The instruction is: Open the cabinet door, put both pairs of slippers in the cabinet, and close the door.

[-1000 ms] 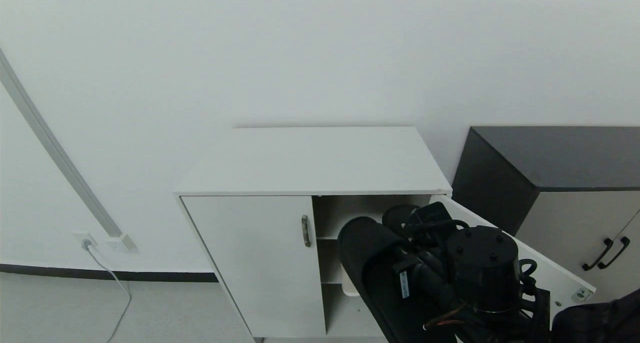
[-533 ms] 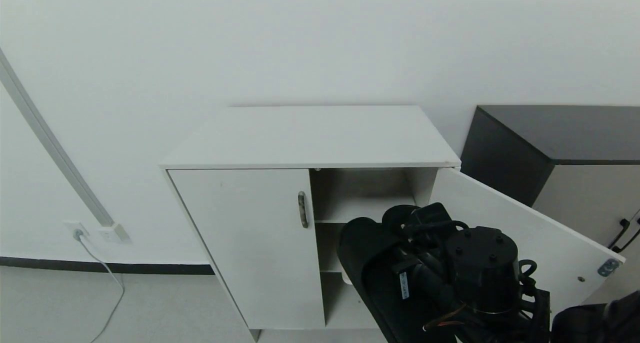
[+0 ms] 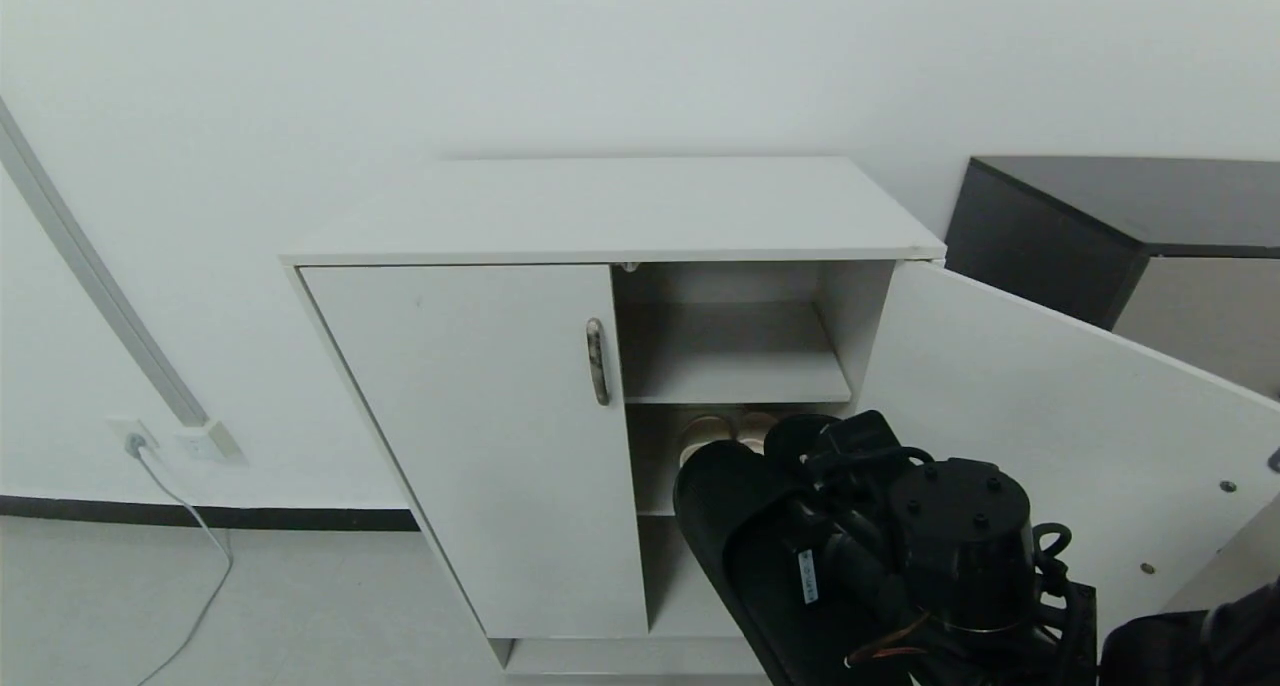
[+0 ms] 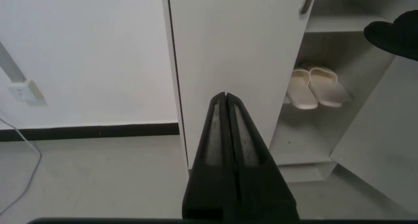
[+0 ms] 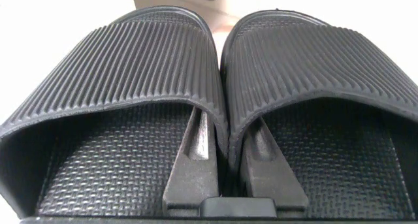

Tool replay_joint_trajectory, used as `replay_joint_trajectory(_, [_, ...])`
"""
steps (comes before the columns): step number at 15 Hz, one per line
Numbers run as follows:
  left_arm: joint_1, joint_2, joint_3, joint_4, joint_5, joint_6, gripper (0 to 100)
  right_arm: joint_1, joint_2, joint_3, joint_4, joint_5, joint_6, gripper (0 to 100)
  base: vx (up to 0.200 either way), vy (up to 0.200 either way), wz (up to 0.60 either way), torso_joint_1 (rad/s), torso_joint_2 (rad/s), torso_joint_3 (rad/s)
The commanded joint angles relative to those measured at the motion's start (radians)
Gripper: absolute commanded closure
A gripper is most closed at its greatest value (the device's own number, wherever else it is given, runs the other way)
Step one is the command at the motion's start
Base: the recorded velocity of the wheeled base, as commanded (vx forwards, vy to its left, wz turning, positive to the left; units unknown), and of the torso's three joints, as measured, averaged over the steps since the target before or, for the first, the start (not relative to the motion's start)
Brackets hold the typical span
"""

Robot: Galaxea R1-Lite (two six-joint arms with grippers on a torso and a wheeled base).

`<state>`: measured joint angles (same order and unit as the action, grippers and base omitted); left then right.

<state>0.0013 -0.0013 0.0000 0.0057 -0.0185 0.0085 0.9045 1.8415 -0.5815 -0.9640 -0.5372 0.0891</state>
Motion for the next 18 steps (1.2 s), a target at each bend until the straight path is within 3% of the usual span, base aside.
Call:
replay_joint_trajectory(1, [0.0, 0.001, 0.0, -0.001, 0.0, -0.001, 100, 0.001, 0.002, 0.0, -0.001, 0.0, 0.0, 100, 0.0, 0.0, 0.0, -0.149, 0.47, 0.325])
replay_joint_trajectory(12, [0.0, 0.001, 0.0, -0.001, 0.0, -0.001, 100, 0.005, 0.002, 0.002, -0.001, 0.0, 0.0, 100, 0.0, 0.0, 0.0, -0.08, 0.44, 0.356])
replay_joint_trajectory(18, [0.0, 0.001, 0.0, 0.0, 0.0, -0.001, 100, 0.01, 0.002, 0.006, -0.001, 0.0, -0.003, 100, 0.0, 0.0, 0.0, -0.002, 0.06, 0.055])
